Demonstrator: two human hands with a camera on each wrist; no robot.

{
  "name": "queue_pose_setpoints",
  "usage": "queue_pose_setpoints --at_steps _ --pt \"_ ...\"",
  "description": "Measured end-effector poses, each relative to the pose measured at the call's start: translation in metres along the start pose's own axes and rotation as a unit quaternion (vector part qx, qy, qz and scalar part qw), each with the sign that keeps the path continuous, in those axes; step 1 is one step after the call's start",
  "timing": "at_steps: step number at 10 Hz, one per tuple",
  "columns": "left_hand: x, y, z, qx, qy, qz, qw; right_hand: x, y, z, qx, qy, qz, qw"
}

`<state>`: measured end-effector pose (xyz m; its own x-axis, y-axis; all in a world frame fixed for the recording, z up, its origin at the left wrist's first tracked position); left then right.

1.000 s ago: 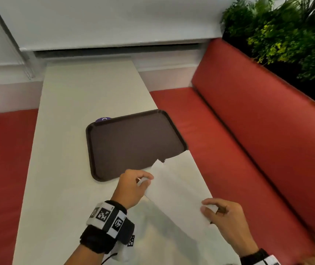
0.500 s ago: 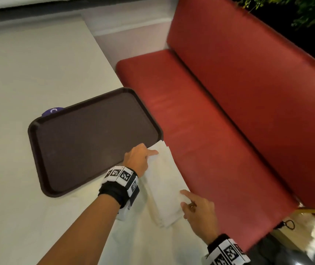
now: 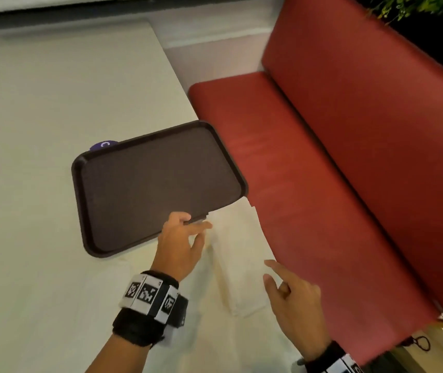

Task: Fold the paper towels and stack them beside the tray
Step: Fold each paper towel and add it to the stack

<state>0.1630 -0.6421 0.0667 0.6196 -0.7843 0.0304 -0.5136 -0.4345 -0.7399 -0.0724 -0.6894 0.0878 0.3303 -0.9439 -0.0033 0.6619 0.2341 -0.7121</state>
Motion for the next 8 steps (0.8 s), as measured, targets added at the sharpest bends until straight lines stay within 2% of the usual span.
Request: queue_pose_setpoints --at_steps 1,2,3,4,5,6,7,8 --pt "-0.093 -0.052 0.051 -0.056 -0.092 0.052 0.993 -0.010 0.026 0.041 0.016 -0.053 0.042 0.998" --pt "-0.161 -0.079 0.091 -0.064 -0.165 0.050 0.983 -0.030 0.071 0.065 0.015 -0.082 0.133 0.988" --pt "-0.243 -0.113 0.135 -0.049 -0.264 -0.010 0.963 -0.059 0.154 0.080 -0.068 -0.099 0.250 0.961" --pt "-0.291 -0.130 0.152 -0.037 -0.324 -0.022 0.945 -0.072 0.198 0.090 -0.151 -0.101 0.293 0.939" --pt "-0.342 -0.131 0.188 -0.062 -0.418 0.034 0.906 -0.080 0.240 0.105 -0.236 -0.115 0.297 0.918" --pt "-0.375 -0.127 0.206 -0.055 -0.468 0.026 0.882 -0.089 0.255 0.113 -0.260 -0.118 0.304 0.909" --pt "-0.388 -0.130 0.237 -0.124 -0.475 0.128 0.862 -0.103 0.253 0.130 -0.289 -0.166 0.220 0.917" --pt "-0.398 -0.144 0.234 -0.045 -0.395 0.182 0.899 -0.120 0.252 0.141 -0.243 -0.144 0.195 0.939"
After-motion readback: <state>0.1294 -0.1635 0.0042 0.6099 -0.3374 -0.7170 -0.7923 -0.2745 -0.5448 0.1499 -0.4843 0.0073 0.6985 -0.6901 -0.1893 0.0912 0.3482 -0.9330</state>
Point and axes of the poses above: each hand's wrist, its own x-axis towards the middle knuckle, its own y-axis out of the palm, z = x × y, the point moved 6 cm from there along x, towards the middle knuckle, and after that the axes turned 11 degrees about -z, right-handed, at the moved point
